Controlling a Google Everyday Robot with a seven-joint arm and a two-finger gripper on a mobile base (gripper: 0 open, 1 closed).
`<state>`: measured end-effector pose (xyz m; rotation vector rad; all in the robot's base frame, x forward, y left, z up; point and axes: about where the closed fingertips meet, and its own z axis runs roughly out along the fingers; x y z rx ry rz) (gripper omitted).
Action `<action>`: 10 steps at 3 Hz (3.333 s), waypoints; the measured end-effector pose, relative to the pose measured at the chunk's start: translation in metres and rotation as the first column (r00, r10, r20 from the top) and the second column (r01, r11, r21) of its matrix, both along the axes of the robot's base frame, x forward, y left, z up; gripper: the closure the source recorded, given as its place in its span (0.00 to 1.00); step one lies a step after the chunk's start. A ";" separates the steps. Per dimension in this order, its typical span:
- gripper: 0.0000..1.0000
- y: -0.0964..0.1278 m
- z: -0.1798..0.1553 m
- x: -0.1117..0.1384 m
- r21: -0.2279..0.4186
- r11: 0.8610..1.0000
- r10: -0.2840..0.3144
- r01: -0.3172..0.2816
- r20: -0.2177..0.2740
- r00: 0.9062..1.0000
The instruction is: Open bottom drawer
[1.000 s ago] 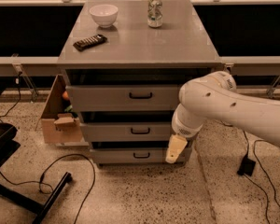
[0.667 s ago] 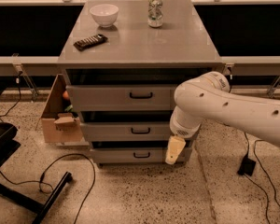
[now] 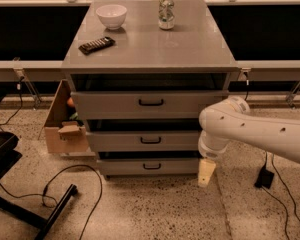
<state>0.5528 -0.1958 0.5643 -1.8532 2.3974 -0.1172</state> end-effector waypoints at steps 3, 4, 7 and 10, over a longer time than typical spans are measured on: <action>0.00 -0.079 -0.153 0.020 -0.136 0.989 0.058 -0.064 -0.048 0.997; 0.00 -0.088 -0.201 0.027 -0.144 0.987 0.061 -0.073 -0.083 0.995; 0.00 -0.023 -0.257 0.087 -0.021 0.992 0.123 -0.123 0.002 0.992; 0.00 0.050 -0.329 0.129 0.032 0.974 0.224 -0.223 -0.010 0.975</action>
Offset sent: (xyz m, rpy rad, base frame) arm 0.0255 -0.0872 -0.1727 -0.1635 0.0231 0.0909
